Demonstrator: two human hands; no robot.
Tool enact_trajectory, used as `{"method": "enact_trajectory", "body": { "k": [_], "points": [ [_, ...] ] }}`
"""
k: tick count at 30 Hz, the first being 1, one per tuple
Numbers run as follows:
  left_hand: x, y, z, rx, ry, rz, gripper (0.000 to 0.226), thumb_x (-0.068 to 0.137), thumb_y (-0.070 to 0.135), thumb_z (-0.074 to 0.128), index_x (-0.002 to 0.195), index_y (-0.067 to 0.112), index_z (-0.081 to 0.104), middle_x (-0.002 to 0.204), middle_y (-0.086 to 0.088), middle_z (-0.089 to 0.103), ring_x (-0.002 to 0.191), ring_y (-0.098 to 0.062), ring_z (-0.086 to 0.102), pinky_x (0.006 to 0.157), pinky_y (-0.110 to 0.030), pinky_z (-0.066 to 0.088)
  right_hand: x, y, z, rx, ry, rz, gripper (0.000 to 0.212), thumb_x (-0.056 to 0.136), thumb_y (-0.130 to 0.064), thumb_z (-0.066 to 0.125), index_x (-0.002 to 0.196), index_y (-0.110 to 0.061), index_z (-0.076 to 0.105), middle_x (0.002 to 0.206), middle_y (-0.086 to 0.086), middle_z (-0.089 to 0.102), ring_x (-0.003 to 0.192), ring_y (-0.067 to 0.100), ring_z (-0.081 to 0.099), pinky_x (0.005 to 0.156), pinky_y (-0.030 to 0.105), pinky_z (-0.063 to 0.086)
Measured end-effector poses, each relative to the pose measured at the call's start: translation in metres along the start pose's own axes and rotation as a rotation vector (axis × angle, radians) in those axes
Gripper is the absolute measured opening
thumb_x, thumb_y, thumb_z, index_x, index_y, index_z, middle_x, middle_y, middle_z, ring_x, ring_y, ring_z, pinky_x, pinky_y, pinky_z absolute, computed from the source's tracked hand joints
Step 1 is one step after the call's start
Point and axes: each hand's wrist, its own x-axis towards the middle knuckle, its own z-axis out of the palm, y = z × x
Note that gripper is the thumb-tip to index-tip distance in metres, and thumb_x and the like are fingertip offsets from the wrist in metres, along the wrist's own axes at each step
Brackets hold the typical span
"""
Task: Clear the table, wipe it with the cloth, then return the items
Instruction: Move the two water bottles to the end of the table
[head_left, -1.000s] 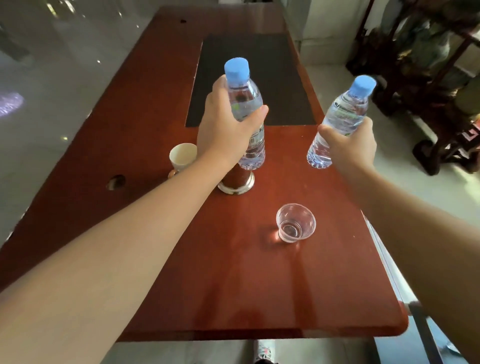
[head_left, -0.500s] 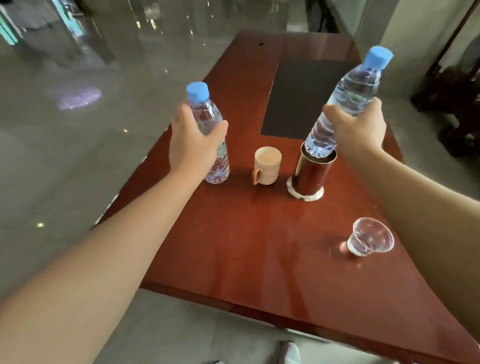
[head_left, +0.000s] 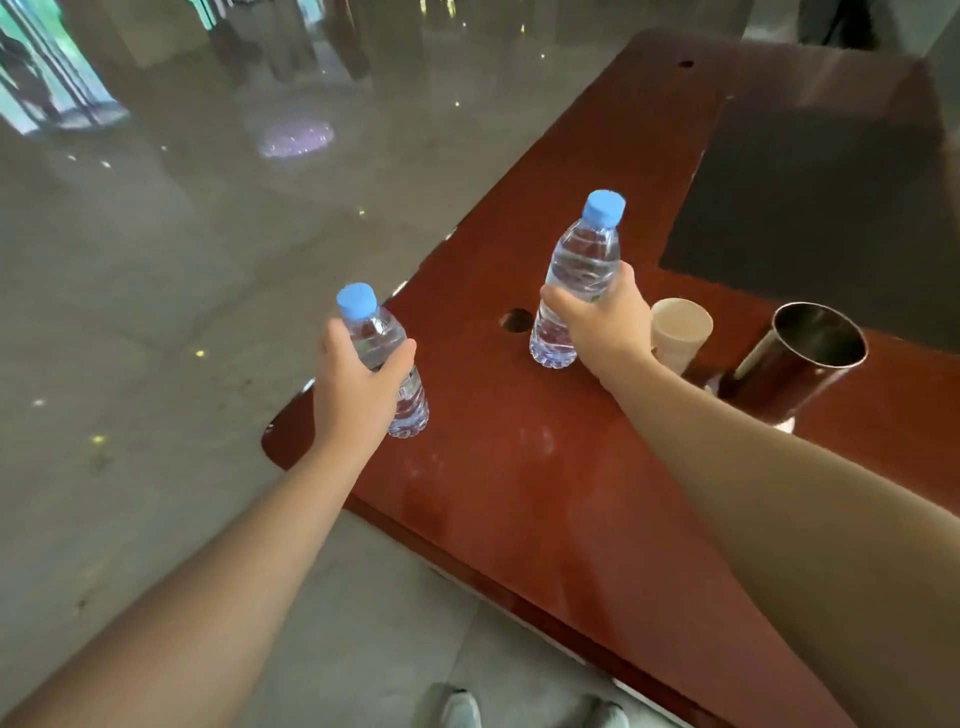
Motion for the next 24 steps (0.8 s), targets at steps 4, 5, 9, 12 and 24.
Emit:
{"method": "enact_trajectory", "body": {
  "k": [4,5,9,12,24],
  "points": [
    [0.005,-0.030,-0.011,0.015,0.049,-0.038,0.048,0.079,0.034,0.074,0.110,0.010,0.048,0.109,-0.011,0.059,0.097,-0.028,0.059,0.085,-0.044,0.049,-0.002,0.009,0.055,-0.022,-0.136,0.013,0.061,0.074,-0.047,0.074,0.124,-0.022,0.050,0.098,-0.010,0.066,0.088,0.013,0.066,0.081,0.037,0.056],
    [0.005,-0.037,-0.013,0.021,0.067,-0.047,0.049,0.079,0.033,0.075,0.111,0.008,0.048,0.110,-0.012,0.058,0.098,-0.028,0.058,0.086,-0.046,0.048,-0.002,0.010,0.067,-0.024,-0.165,0.016,0.060,0.074,-0.046,0.074,0.124,-0.022,0.050,0.099,-0.009,0.066,0.089,0.014,0.066,0.082,0.038,0.056],
    [0.003,-0.061,-0.016,0.008,0.121,-0.089,0.049,0.080,0.030,0.075,0.113,0.005,0.049,0.112,-0.013,0.057,0.102,-0.030,0.057,0.092,-0.048,0.046,0.001,0.010,0.114,-0.040,-0.253,0.000,0.060,0.073,-0.046,0.074,0.122,-0.022,0.049,0.099,-0.010,0.065,0.089,0.014,0.065,0.084,0.039,0.055],
    [0.006,-0.076,-0.019,-0.012,0.153,-0.108,0.049,0.080,0.028,0.076,0.114,0.004,0.049,0.113,-0.015,0.057,0.104,-0.032,0.057,0.092,-0.049,0.046,0.002,0.010,0.144,-0.054,-0.303,-0.005,0.061,0.071,-0.048,0.074,0.120,-0.024,0.050,0.099,-0.009,0.067,0.091,0.016,0.065,0.085,0.040,0.054],
    [0.004,-0.088,-0.006,0.017,0.173,-0.089,0.058,0.076,0.030,0.079,0.116,0.002,0.049,0.111,-0.008,0.054,0.105,-0.028,0.053,0.091,-0.039,0.045,0.001,0.018,0.201,-0.069,-0.419,0.020,0.064,0.070,-0.049,0.072,0.125,-0.026,0.049,0.101,-0.009,0.067,0.092,0.017,0.066,0.085,0.042,0.055]
  ]
}}
